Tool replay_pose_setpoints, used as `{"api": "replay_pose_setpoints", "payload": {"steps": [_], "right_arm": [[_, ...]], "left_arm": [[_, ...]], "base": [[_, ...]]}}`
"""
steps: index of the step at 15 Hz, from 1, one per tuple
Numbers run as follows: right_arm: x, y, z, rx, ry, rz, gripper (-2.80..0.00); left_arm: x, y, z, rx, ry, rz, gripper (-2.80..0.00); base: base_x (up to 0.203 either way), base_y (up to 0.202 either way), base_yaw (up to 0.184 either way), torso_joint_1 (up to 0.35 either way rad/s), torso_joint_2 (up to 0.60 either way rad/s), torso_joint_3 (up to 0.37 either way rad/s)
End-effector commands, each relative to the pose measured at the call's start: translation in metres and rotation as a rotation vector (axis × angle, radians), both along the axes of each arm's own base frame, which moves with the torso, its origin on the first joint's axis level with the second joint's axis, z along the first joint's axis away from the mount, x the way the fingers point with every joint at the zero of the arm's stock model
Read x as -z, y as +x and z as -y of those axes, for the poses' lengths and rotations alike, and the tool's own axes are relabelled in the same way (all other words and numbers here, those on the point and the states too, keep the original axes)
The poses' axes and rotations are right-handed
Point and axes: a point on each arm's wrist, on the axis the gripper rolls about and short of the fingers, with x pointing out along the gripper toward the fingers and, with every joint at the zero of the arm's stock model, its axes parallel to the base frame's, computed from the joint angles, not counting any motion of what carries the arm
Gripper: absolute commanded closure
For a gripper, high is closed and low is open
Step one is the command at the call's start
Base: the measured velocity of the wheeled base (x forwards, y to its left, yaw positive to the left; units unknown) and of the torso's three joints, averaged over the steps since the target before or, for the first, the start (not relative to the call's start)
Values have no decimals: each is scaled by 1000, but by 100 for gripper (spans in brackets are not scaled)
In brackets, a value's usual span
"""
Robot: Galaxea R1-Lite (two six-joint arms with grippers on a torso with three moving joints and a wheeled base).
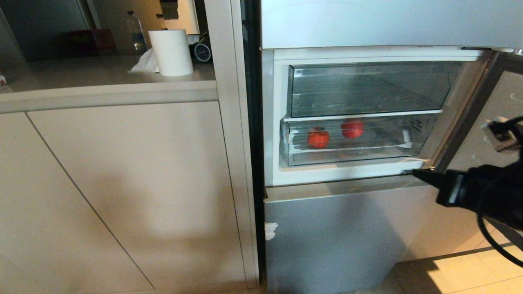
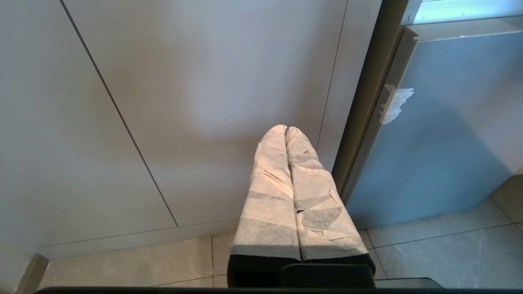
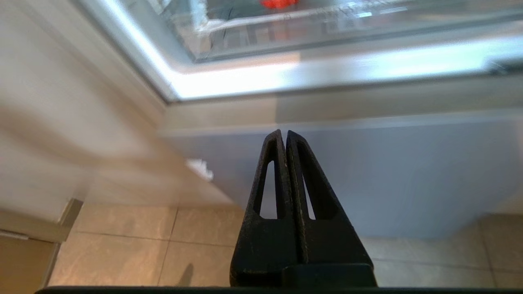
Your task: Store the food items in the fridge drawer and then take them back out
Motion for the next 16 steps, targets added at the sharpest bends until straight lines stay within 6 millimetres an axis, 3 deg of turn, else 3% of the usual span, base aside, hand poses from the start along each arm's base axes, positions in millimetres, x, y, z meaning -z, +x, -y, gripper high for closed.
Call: {"api": "replay_pose_setpoints", "payload": {"steps": [1,4,9,10,13,16], "right_arm": [[-9,-80,18,-4,27,137,0],[19,-132,31,32,1,105,0],[53,-195,49,195,-157,182,0],[63,-201,51,250,-184,177,0],[89,-196,52,336,-248,134,0],[120,-190,48,221,-259,80,0]], "left_arm": [[0,0,0,-1,0,0,0],[0,0,0,-2,0,0,0],[0,0,0,1,0,0,0],[0,0,0,-1,0,0,0],[0,0,0,-1,0,0,0],[0,0,0,-1,0,0,0]], "base": [[0,0,0,0,0,0],[0,0,0,0,0,0],[0,0,0,0,0,0],[0,0,0,0,0,0],[0,0,0,0,0,0],[0,0,0,0,0,0]]}}
